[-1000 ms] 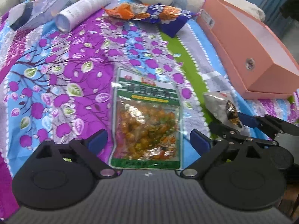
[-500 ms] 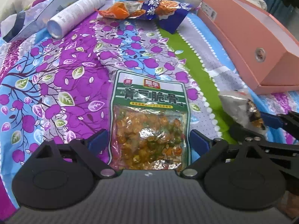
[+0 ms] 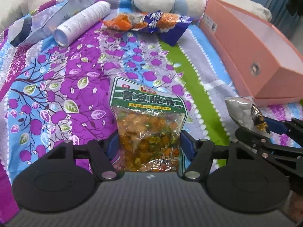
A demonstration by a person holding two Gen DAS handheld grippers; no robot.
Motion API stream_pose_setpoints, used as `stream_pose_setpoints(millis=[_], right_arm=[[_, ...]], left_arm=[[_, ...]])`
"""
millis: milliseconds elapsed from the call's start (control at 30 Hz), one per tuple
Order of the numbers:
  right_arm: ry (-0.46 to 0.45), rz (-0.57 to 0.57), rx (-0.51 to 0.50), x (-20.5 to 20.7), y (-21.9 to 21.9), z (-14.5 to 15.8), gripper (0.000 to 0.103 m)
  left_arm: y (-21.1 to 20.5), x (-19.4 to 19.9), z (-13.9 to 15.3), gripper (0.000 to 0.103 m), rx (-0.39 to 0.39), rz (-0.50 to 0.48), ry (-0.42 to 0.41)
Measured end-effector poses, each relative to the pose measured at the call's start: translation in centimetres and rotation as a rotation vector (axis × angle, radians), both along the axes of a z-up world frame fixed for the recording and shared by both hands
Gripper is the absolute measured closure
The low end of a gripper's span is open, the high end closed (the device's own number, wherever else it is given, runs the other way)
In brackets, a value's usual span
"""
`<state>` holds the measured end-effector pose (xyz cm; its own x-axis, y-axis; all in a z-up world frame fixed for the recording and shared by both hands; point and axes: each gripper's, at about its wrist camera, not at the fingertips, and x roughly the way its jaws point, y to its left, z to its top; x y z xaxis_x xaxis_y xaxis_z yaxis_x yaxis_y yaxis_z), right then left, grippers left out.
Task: Organize snacks
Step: 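Lift both held bags and carry them over the pink box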
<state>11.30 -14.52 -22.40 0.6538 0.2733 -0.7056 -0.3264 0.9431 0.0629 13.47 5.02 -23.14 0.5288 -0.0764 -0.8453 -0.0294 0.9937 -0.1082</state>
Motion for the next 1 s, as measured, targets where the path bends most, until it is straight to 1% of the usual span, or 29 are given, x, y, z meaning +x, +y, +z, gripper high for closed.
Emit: stream_pose_setpoints(millis=[133, 333, 467, 700, 867, 1000], right_arm=[[-0.025, 0.004, 0.01, -0.2, -0.1, 1.2, 0.048], [-0.076, 0.001, 0.028, -0.6, -0.4, 3.9, 0.048], [-0.115, -0.007, 0.043, -0.9, -0.8, 6.0, 0.048], [-0.187, -0.043, 0.06, -1.5, -2.3, 9.3, 0.048], [-0.216, -0.073, 0.069, -2.0, -3.9, 10.7, 0.048], [-0.231, -0.1, 0.064, -2.1, -5.2, 11.2, 0.048]], left_arm=[[-0.1, -0.2, 1.8, 0.032, -0.018, 0.014, -0.018], [-0.6, -0.3, 5.3, 0.032, -0.043, 0.025, -0.071], [-1.2, -0.6, 7.9, 0.032, -0.042, 0.014, -0.127], [-2.5, -0.8, 12.3, 0.032, -0.077, -0.016, -0.218], [-4.1, -0.5, 13.8, 0.032, -0.103, -0.049, -0.25], [-5.7, 0.5, 13.9, 0.032, -0.124, -0.076, -0.254]])
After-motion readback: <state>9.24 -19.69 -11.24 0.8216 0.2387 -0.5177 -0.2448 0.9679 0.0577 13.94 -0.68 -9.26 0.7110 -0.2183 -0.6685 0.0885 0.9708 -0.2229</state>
